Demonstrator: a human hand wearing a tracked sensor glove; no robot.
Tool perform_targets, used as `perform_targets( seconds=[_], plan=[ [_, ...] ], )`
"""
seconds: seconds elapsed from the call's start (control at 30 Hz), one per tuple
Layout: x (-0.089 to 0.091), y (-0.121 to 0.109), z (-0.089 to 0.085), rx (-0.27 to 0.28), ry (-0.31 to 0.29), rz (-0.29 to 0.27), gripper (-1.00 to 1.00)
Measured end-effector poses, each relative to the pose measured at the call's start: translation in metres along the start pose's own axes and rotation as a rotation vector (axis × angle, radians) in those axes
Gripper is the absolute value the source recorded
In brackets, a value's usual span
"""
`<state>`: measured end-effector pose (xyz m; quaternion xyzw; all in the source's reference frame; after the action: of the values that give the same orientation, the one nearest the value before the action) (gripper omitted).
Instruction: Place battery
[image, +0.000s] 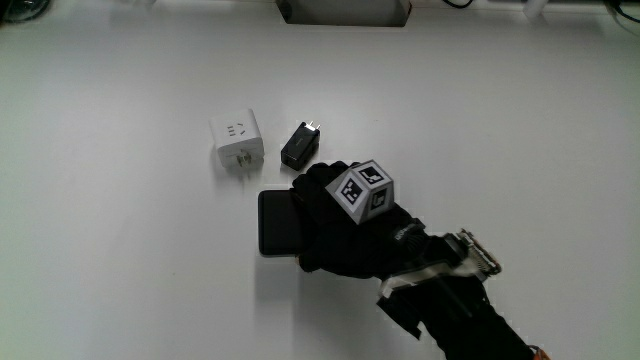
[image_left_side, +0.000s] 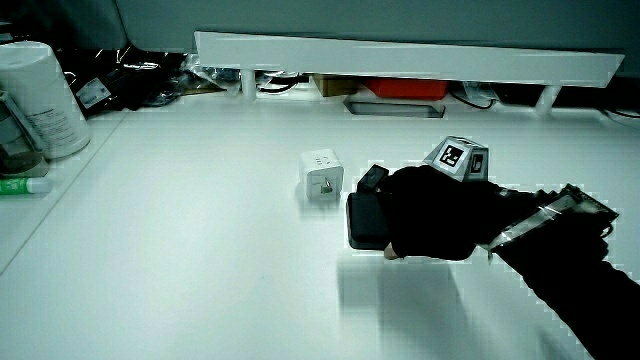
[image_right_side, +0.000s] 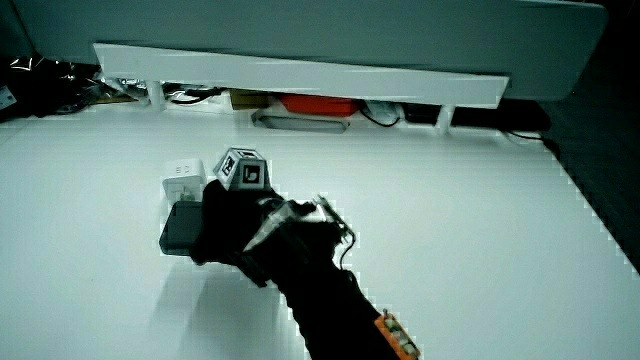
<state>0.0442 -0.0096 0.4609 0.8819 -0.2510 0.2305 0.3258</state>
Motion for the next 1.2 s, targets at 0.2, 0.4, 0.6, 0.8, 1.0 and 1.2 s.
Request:
perform_targets(
  seconds=[0.2, 0.4, 0.6, 0.8, 1.0, 1.2],
  plan=[
    [0.005, 0.017, -0.016, -0.024, 0.014, -0.018, 0.00],
    [0.015, 0.033, -0.033, -0.064, 0.027, -0.079, 0.00],
    [0.022, 0.040, -0.045, -0.078, 0.044, -0.110, 0.00],
    [0.021, 0.048, -0.053, -0.105, 0.031, -0.119, 0.00],
    [0.019, 0.050, -0.053, -0.104, 0.025, -0.123, 0.00],
    [0.022, 0.051, -0.059, -0.128, 0.023, -0.140, 0.00]
  ],
)
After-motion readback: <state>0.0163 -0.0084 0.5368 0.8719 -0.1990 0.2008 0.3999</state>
